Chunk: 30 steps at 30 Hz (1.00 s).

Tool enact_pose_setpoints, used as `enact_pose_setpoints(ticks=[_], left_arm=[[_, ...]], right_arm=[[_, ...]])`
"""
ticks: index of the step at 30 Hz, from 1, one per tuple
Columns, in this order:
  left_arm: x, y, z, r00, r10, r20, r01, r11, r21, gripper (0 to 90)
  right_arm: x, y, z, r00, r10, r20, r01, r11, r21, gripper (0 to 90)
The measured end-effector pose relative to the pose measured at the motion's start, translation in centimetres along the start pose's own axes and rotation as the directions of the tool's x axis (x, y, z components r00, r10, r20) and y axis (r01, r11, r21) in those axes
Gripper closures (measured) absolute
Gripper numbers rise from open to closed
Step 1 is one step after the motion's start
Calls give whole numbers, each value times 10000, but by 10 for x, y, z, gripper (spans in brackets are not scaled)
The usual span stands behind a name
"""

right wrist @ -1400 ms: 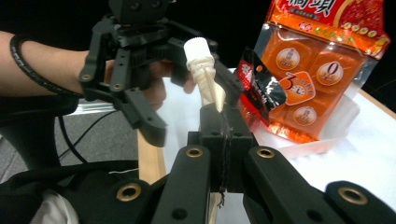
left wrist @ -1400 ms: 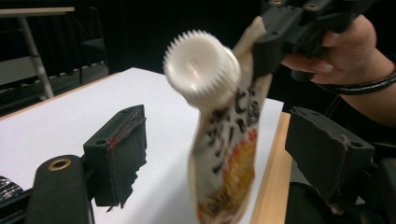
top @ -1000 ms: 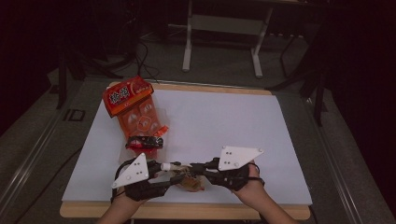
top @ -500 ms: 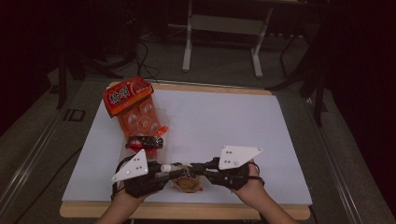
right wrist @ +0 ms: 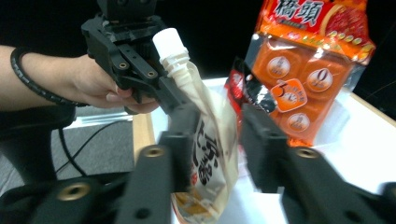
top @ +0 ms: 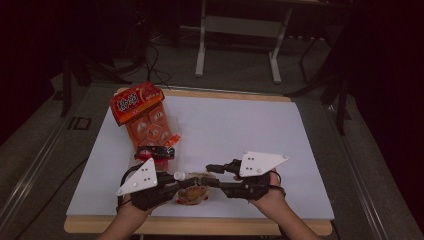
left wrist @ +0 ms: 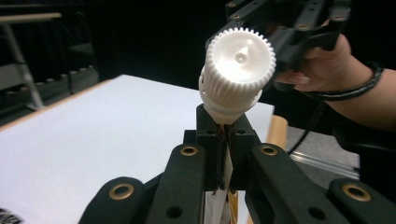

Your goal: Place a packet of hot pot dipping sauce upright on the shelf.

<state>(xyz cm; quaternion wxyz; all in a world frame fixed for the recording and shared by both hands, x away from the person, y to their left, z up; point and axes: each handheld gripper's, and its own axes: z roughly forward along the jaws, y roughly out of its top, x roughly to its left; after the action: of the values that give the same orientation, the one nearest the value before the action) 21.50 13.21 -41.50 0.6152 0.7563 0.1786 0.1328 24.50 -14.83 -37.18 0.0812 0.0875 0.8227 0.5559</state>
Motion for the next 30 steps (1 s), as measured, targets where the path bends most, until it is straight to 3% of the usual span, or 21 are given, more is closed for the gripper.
enact_pose_setpoints(ticks=[3, 7, 12, 16, 18, 21, 24, 30], left_arm=[[4, 4, -4, 9996, 112, -255, -113, 9999, -22, 880], [12, 9, -14, 9973, 236, -700, -273, 9982, -529, 880], [20, 17, -26, 9938, 210, -1089, -296, 9965, -780, 881], [28, 19, -34, 9924, 304, -1191, -409, 9954, -862, 881], [34, 19, -38, 9925, 251, -1200, -363, 9951, -923, 881], [44, 15, -43, 9937, 318, -1077, -419, 9948, -928, 880], [53, 9, -47, 9948, 214, -992, -316, 9942, -1025, 880], [67, -4, -51, 9939, 307, -1057, -384, 9967, -716, 879]], right_arm=[[-1, 1, -5, 9998, 80, 183, -74, 9994, -329, 454], [-2, 3, -9, 9972, 109, 740, -78, 9991, -421, 327], [-9, -1, -16, 9950, 665, 746, -597, 9941, -901, 226], [-12, -4, -23, 9947, 695, 761, -597, 9904, -1246, 131], [-13, -6, -26, 9953, 571, 782, -458, 9891, -1397, 130], [-15, -11, -29, 9944, 325, 1005, -211, 9934, -1131, 137], [-18, -17, -32, 9929, 458, 1097, -350, 9946, -980, 148], [-24, -25, -38, 9908, 700, 1158, -611, 9951, -782, 151]])
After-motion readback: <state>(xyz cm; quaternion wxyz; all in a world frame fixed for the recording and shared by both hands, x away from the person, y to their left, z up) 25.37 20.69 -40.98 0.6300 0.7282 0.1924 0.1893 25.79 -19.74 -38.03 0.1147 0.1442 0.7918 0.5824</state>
